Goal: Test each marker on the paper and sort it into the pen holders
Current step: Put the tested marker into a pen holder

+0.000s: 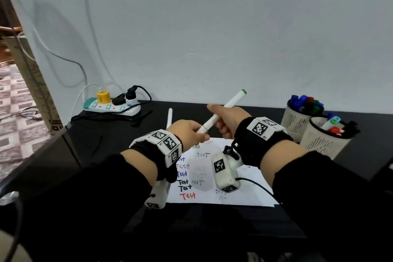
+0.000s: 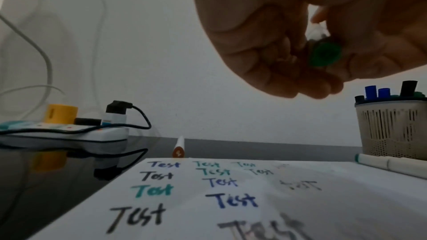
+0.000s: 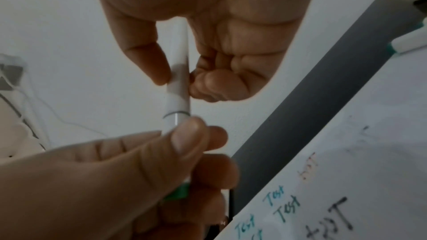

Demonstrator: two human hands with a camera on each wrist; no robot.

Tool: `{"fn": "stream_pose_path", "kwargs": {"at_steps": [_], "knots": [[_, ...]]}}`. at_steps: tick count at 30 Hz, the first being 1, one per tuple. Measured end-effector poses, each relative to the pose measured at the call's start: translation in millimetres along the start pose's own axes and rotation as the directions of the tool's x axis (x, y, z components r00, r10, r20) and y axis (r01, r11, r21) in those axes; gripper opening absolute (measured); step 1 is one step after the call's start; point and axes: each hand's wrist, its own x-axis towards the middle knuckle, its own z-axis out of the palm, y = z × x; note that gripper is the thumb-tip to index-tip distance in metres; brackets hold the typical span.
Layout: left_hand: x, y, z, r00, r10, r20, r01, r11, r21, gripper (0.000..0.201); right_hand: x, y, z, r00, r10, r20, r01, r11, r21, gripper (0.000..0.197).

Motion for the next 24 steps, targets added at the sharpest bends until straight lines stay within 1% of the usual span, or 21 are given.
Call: {"fn": "stream_pose_path", "kwargs": {"at_steps": [2,4,6,8,11,13,15,18,20,21,24], "knots": [[-3,2,-2,1.000,0.011,-0.018,-0.011,1.000,0.019,0.018,-4,0,-2,0.997,-0.020,-0.068,0.016,0.998,-0.054,0.042],[-6,3,-2,0.999,0.016,-0.030,-0.016,1.000,0.007,0.016,-8,0,-3,0.996,-0.026,-0.089,0.023,0.999,-0.031,0.037],[-7,1,-2,0.999,0.035,-0.012,-0.036,0.999,-0.029,0.015,-11,-1,-3,0.997,-0.035,-0.074,0.036,0.999,0.006,0.030],[-8,0,-6,0.998,0.059,0.034,-0.055,0.994,-0.095,0.012,-12,-2,-3,0.997,-0.069,-0.042,0.071,0.995,0.067,0.026],[-8,-2,-15,0.990,0.097,0.104,-0.072,0.973,-0.220,0.009,-11,0,-3,0.991,-0.130,0.014,0.125,0.973,0.194,0.029],[-9,-3,-19,0.984,0.108,0.145,-0.064,0.958,-0.280,0.011,-11,3,-1,0.990,-0.135,0.032,0.122,0.958,0.258,0.030],[-9,-6,-21,0.986,0.088,0.144,-0.048,0.964,-0.263,0.013,-10,5,3,0.994,-0.105,0.019,0.097,0.961,0.257,0.030],[-10,-9,-17,0.998,0.061,0.028,-0.058,0.993,-0.108,0.012,-8,5,9,0.999,-0.031,-0.041,0.039,0.972,0.231,0.031],[-10,-12,-14,0.998,0.063,-0.017,-0.064,0.996,-0.067,0.015,-7,5,11,0.998,0.002,-0.063,0.012,0.973,0.228,0.032],[-10,-14,-14,0.998,0.065,0.000,-0.065,0.994,-0.090,0.015,-6,5,12,0.998,0.005,-0.059,0.009,0.972,0.236,0.031],[-9,-21,-20,0.988,0.068,0.138,-0.025,0.956,-0.291,0.011,-1,10,15,0.999,-0.037,0.004,0.034,0.959,0.282,0.029]]}}
